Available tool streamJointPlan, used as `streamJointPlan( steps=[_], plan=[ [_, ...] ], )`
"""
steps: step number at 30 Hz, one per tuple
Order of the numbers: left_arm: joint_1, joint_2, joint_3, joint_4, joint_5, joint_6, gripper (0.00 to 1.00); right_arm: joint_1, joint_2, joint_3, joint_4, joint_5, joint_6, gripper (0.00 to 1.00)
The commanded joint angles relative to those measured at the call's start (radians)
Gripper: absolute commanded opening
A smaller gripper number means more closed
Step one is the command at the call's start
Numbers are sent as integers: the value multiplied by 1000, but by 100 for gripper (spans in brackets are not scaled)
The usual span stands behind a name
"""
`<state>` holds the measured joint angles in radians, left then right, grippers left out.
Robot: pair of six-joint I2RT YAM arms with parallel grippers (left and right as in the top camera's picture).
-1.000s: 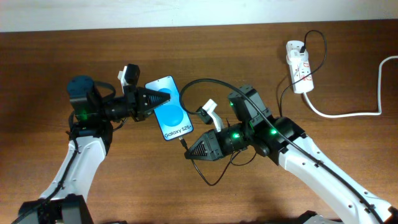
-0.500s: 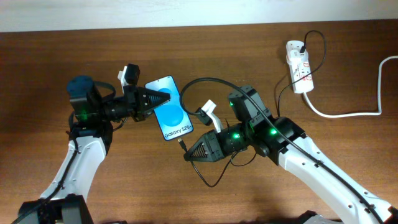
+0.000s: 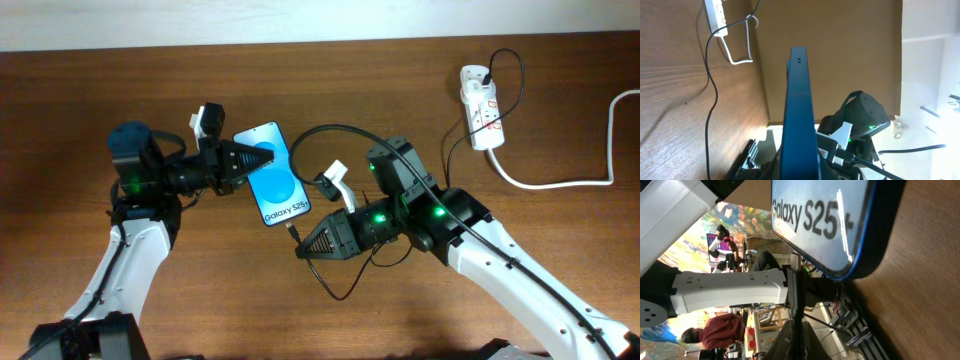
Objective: Plug charger to phone and switch on socket
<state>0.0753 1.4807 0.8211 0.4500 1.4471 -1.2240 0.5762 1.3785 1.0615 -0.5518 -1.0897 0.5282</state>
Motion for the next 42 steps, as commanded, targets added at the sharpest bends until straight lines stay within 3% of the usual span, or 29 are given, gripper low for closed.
streamJointPlan(
  steps=[1, 42],
  plan=[
    [4, -4, 14, 6, 5, -3, 0, 6, 7, -2, 4, 2, 5, 5],
    [4, -4, 14, 6, 58, -3, 0, 6, 7, -1, 72, 81, 66, 4]
  ],
)
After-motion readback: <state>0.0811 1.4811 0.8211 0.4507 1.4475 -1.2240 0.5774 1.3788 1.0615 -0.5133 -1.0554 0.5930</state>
